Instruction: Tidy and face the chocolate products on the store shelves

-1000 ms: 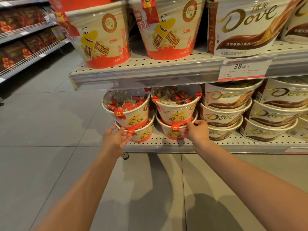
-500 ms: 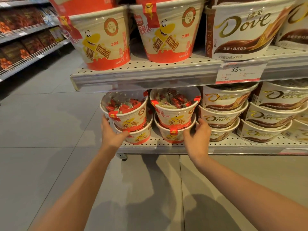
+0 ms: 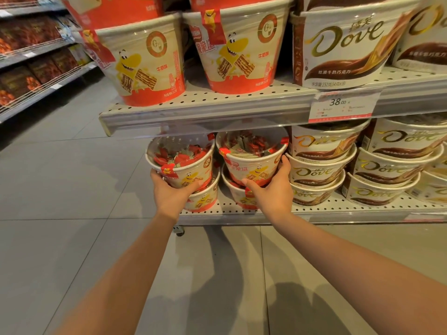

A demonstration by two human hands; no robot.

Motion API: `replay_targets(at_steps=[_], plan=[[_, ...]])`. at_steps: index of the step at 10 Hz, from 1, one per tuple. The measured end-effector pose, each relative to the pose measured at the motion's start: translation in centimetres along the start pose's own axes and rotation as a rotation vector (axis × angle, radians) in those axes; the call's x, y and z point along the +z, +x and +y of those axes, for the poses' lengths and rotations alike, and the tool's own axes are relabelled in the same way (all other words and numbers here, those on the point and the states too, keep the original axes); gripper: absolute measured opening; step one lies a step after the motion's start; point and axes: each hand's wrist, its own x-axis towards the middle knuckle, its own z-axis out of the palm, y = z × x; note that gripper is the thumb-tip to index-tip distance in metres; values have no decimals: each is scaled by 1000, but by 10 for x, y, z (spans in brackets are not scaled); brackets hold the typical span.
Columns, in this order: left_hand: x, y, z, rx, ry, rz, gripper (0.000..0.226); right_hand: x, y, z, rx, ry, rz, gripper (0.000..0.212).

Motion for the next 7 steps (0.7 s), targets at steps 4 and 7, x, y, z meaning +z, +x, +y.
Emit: replay_targets(at_steps=[4, 7], plan=[[8, 0, -5, -18, -6, 33, 89, 0, 9, 0, 4, -37, -56, 100], [20, -14, 18, -122, -41, 183, 90, -22, 11, 4, -7, 90, -129, 92]])
